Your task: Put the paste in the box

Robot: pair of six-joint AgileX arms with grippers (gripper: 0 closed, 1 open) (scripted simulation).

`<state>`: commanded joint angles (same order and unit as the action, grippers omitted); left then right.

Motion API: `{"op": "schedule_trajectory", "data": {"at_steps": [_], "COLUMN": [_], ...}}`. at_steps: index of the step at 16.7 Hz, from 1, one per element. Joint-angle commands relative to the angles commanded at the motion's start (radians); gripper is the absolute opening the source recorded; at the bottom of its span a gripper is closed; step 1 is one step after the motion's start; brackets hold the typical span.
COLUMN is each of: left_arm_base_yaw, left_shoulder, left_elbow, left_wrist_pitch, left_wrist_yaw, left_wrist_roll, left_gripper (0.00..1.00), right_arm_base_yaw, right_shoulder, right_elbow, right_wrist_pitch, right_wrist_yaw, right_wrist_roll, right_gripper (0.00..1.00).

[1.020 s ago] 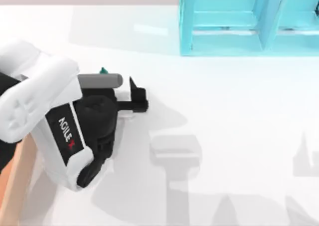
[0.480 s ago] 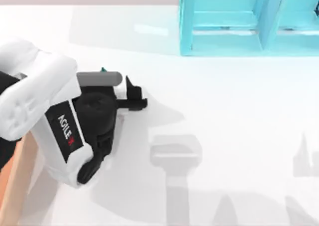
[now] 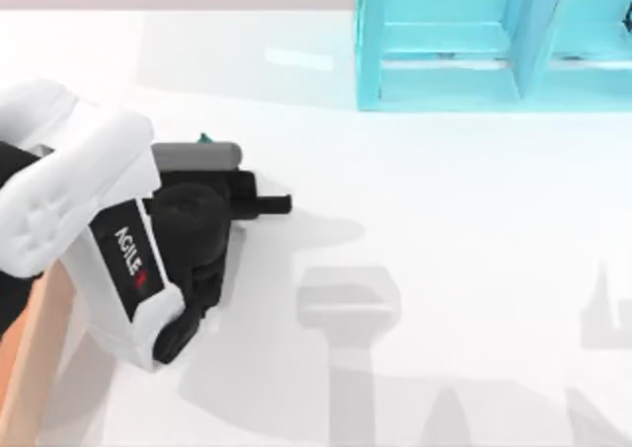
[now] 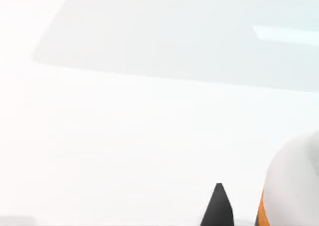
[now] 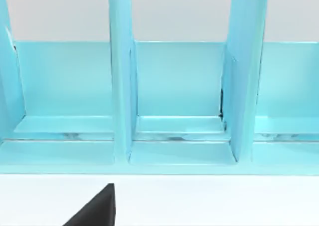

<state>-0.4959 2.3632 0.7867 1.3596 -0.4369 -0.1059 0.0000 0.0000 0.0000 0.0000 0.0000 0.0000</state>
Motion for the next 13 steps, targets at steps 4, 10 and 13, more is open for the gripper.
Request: {"op": "schedule_trajectory", "data": {"at_steps": [4, 10, 13], "left_arm_base_yaw": [0.0, -0.002, -0.001], "left_shoulder": [0.0, -0.001, -0.038], "left_elbow": [0.0, -0.001, -0.004], "left_wrist_pitch": [0.0, 0.0, -0.035], "left_wrist_yaw": [0.0, 0.0, 0.0], "left_wrist_roll": [0.0, 0.001, 0.001], "left_gripper": [0.0, 0.0, 0.0], "right_arm_base_yaw": [0.0, 0.0, 0.0], "right_shoulder": [0.0, 0.0, 0.0], "right_elbow": [0.0, 0.0, 0.0], "right_wrist_pitch": [0.0, 0.0, 0.0], "right_wrist_yaw": [0.0, 0.0, 0.0], "right_wrist_roll": [0.0, 0.0, 0.0], "right_gripper": [1.0, 1.0, 1.0]}}
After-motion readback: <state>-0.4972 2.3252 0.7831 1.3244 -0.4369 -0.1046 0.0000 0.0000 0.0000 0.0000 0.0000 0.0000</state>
